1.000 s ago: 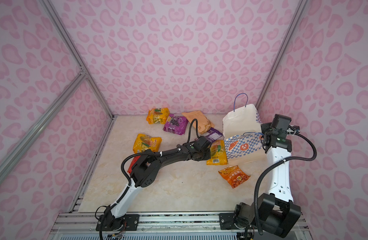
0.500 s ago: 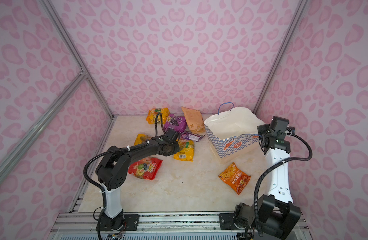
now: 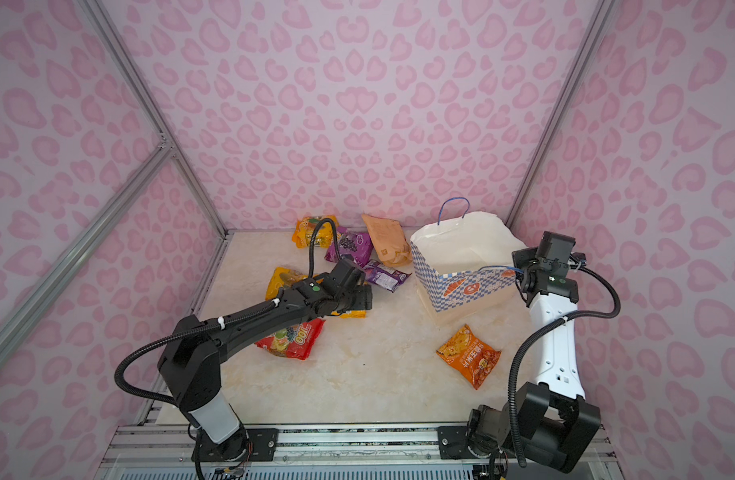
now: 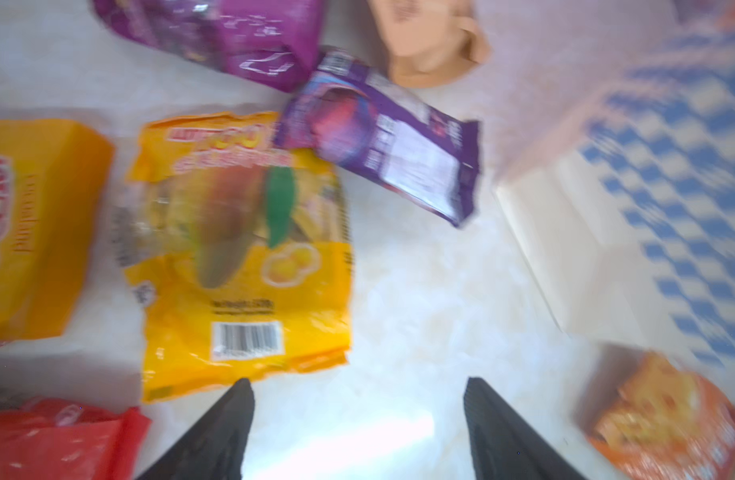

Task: Place the snacks into the paper bag
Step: 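Move the left gripper to the orange chip bag and grasp it, then lift the orange chip bag with the left gripper over the paper bag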

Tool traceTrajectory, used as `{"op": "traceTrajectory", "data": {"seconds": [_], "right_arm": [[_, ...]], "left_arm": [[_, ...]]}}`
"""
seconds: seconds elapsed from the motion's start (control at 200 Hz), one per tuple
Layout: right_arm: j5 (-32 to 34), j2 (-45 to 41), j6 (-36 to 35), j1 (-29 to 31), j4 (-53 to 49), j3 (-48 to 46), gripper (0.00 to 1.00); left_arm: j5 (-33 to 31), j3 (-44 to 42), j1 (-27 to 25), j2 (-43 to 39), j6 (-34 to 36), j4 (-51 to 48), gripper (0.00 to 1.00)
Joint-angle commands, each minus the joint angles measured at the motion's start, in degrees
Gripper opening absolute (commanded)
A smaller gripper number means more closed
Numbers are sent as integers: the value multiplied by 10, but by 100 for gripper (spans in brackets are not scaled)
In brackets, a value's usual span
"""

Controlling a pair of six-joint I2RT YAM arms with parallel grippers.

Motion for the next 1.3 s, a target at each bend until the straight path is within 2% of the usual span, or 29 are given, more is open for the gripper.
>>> {"op": "traceTrajectory", "data": {"seconds": [0.0, 0.15, 0.305, 0.4, 0.58, 0.72, 0.87, 0.95, 1.17, 1.295], "right_arm": [[0, 5, -3, 1, 14, 3, 0], [-16, 11, 2, 0, 19, -8, 0], [-20, 4, -2, 2, 18, -16, 0], [-20, 0, -8, 2, 13, -14, 0], [-20, -8, -12, 0, 7, -14, 0], [-27, -7, -10, -1, 9, -17, 0], [-36, -5, -8, 0, 11, -19, 0], [-39, -6, -8, 0, 13, -22, 0], [-34, -10, -8, -1, 7, -23, 0], [-34, -11, -7, -1, 6, -20, 0]], "left_arm": [[76, 8, -53, 28, 69, 27, 81], [174, 79, -126, 126, 145, 44, 82], [269, 140, -147, 211, 162, 89, 83], [308, 176, -147, 256, 141, 110, 82], [318, 230, -147, 319, 109, 114, 77], [281, 237, -147, 341, 98, 110, 74], [256, 231, -141, 348, 93, 119, 76], [279, 235, -136, 356, 90, 126, 75], [365, 232, -136, 363, 87, 146, 64], [385, 220, -138, 355, 85, 146, 56]]}}
